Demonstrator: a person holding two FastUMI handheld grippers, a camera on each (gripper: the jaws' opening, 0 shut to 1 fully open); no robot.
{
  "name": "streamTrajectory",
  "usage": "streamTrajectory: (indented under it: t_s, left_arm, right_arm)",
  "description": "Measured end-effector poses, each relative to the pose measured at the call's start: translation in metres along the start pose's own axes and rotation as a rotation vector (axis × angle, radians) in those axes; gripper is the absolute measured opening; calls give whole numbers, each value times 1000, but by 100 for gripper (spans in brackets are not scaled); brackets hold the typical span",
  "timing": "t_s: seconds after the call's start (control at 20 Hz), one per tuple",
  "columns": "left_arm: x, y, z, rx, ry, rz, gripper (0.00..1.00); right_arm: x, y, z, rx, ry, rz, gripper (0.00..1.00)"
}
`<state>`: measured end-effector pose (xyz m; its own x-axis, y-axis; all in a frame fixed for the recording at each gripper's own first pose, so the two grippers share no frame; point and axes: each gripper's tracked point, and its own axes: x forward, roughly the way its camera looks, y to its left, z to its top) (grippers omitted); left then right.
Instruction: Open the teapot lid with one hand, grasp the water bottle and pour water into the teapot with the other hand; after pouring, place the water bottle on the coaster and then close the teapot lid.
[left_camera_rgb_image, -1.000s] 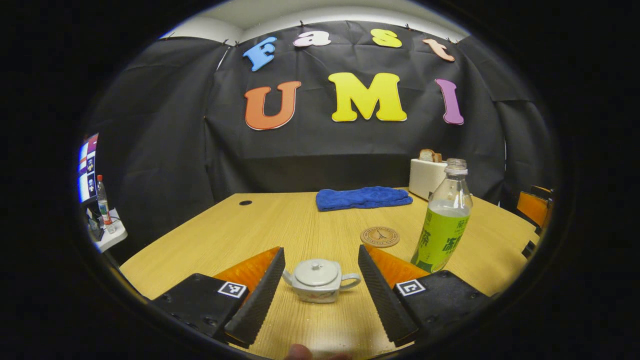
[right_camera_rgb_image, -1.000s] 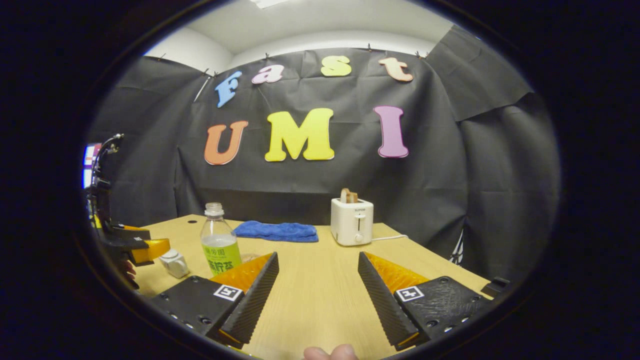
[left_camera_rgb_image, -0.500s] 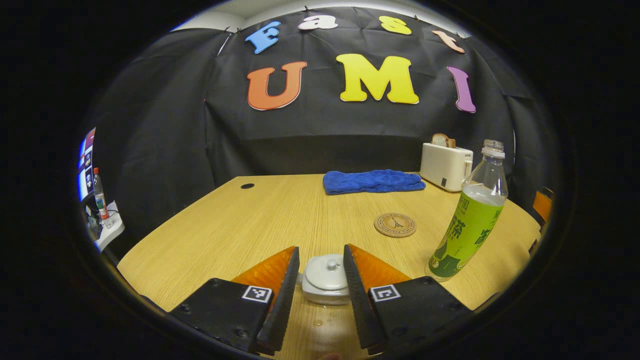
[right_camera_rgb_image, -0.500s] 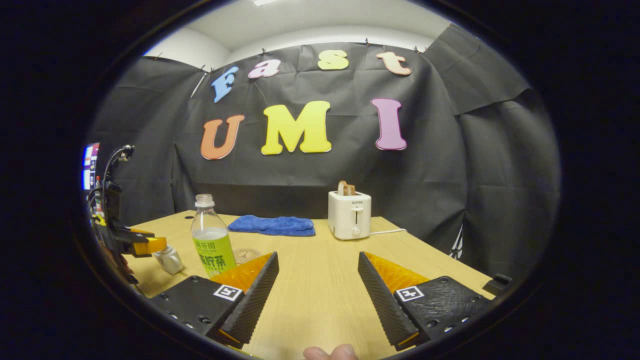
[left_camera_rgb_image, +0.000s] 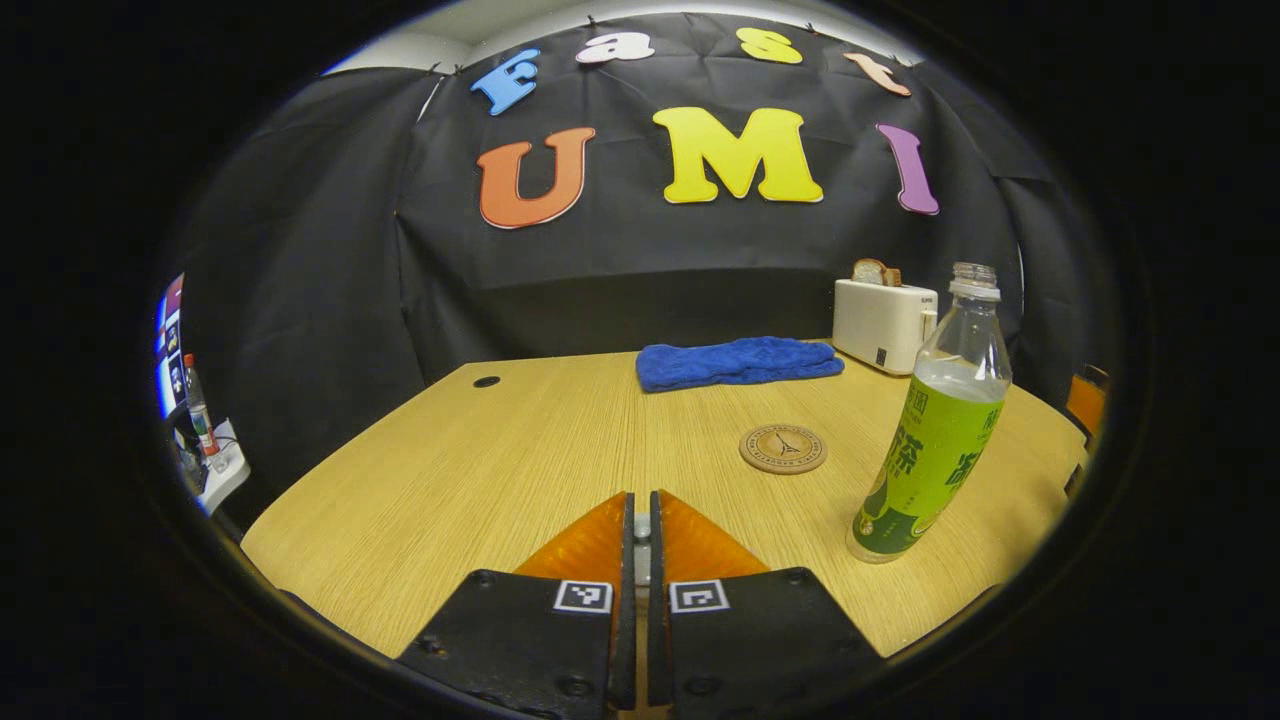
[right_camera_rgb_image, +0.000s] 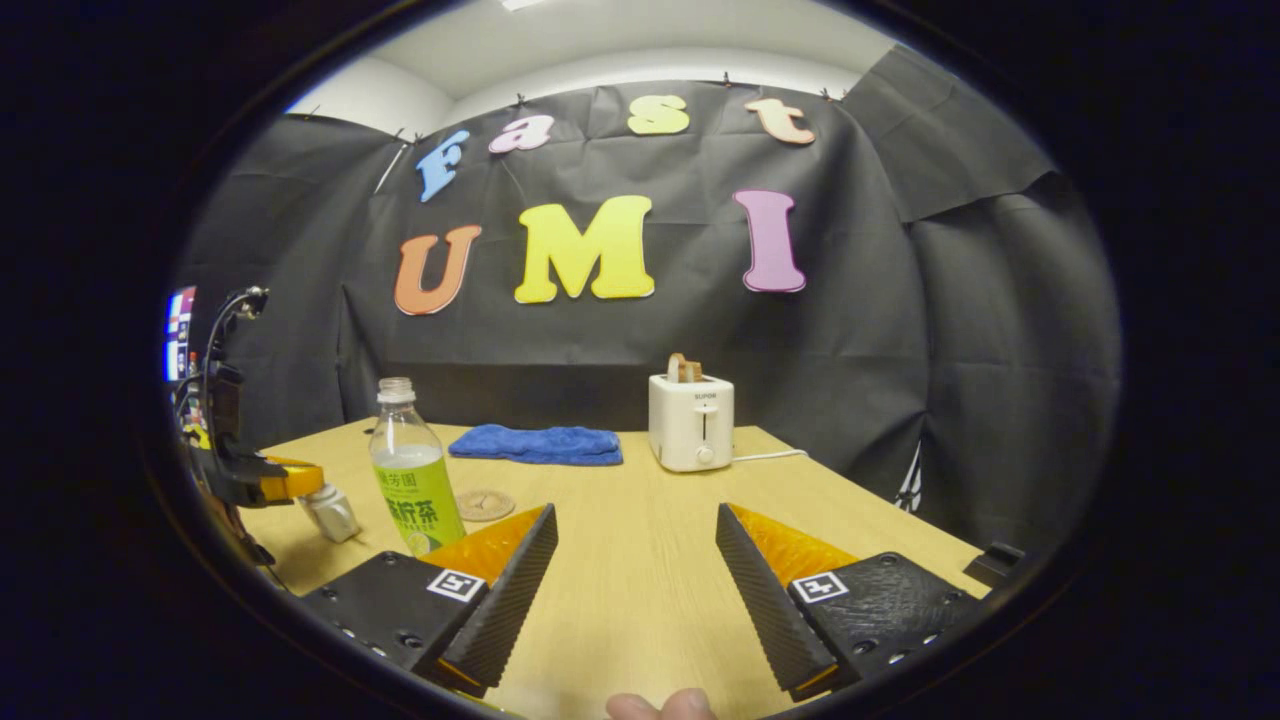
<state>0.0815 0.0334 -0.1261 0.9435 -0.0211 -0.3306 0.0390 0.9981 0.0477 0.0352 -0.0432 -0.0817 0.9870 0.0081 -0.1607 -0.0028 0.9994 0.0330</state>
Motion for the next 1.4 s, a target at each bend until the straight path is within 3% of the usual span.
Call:
streamTrajectory:
  t_s: [0.15, 0.3, 0.55, 0.85, 1.15, 1.4]
  left_arm:
    - [-2, 0, 3, -4, -12, -9, 3]
    - [-8, 4, 15, -9, -45, -6, 3]
    - [-39, 11, 40, -37, -121, -8, 3]
    - [-71, 18, 40, -74, -163, -11, 3]
    - [-88, 31, 44, -126, -191, -9, 2]
    - [-92, 42, 48, -122, -204, 2, 3]
  right_arm:
    - [-1, 1, 3, -26, -21, 2, 95]
    - [-2, 15, 6, -2, -30, 56, 96]
    - [-7, 65, 2, 9, -6, 224, 96]
    - [-1, 122, -12, -37, 45, 350, 96]
    - [25, 165, -23, -59, 67, 387, 96]
    - [48, 178, -39, -73, 103, 366, 96]
